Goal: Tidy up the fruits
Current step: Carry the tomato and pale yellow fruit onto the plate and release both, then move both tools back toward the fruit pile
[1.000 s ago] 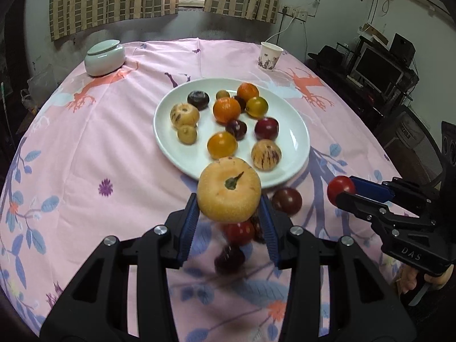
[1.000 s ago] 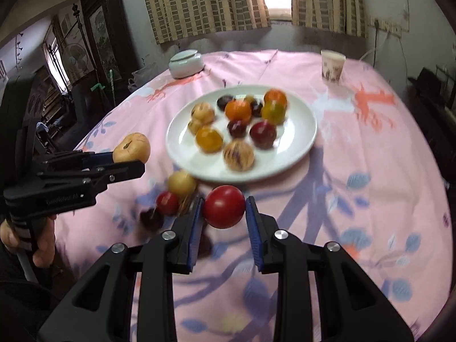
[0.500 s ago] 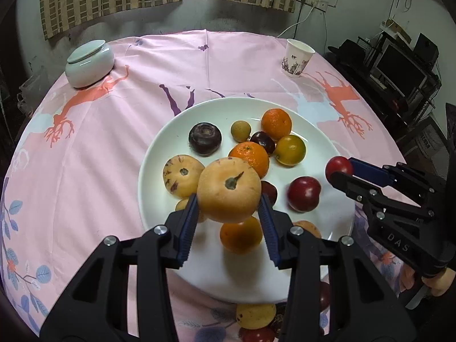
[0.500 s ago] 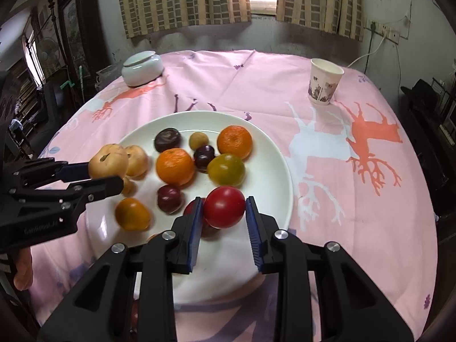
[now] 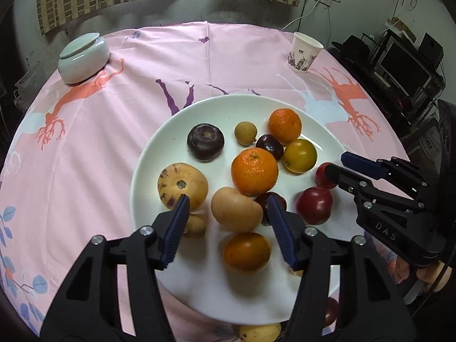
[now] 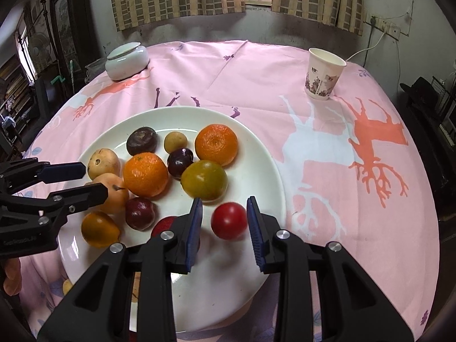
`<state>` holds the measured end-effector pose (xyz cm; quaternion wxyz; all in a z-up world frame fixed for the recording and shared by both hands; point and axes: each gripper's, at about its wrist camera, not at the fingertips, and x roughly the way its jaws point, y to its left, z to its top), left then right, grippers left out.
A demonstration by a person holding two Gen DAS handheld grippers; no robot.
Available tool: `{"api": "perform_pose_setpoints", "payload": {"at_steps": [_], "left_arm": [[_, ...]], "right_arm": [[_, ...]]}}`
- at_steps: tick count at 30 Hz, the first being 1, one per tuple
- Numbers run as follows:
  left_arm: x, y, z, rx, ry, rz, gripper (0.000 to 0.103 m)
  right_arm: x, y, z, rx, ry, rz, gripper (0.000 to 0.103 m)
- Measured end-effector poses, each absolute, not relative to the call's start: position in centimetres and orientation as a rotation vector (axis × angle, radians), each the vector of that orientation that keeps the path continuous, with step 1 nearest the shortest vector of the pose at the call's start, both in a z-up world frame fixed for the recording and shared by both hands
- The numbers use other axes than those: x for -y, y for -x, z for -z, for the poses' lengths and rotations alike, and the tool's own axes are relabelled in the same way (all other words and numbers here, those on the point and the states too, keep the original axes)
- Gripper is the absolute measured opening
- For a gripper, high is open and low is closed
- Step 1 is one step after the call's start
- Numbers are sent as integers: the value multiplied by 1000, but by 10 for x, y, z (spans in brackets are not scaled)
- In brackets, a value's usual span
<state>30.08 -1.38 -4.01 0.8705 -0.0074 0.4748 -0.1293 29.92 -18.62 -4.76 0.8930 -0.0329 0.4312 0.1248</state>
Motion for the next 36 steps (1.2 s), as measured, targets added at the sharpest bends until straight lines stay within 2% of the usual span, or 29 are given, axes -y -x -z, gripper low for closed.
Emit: {"api": "perform_pose_setpoints", "payload": {"at_steps": [1,2,3,7,11,14,17,18,23,30,31,32,33,36], "left_arm": [[13,-297,35,-984,24,275,63],[12,-293,29,-973,32,283,64],[11,-288,23,-962,38,289,65],[3,-252,-7,-891,63,314,73],[-9,-198,-26,-787,46,290,89],[-17,-158,-25,-740,16,267,98],[-25,-124,-12,-731,8,250,99],[-27,-115,-5,-738,16,245,99],[-41,-88,32,-807,70,230,99],[-45,-76,62,-879,72,220,99],[-46,-75,62,-876,69,215,99],[-48,-73,63,-875,69,210,99],[-50,-72,64,-875,72,205,99],[-56,-73,65,-883,87,196,99]], "right_arm": [[187,-299,46,-892,65,-261,41],[188,-297,43,-883,62,-258,67],[189,-293,38,-840,58,-248,76],[190,-280,20,-796,49,-248,76],[193,-248,-1,-786,8,-292,76],[190,-210,-9,-790,-4,-348,77],[185,-156,-4,-785,-9,-400,94],[183,-138,-1,-773,-9,-411,96],[168,-82,36,-823,6,-413,96],[150,-80,69,-910,-35,-447,94],[148,-82,69,-897,-40,-460,90],[146,-83,69,-891,-45,-474,77],[143,-86,71,-897,-50,-489,69],[134,-97,78,-926,-36,-494,61]]}}
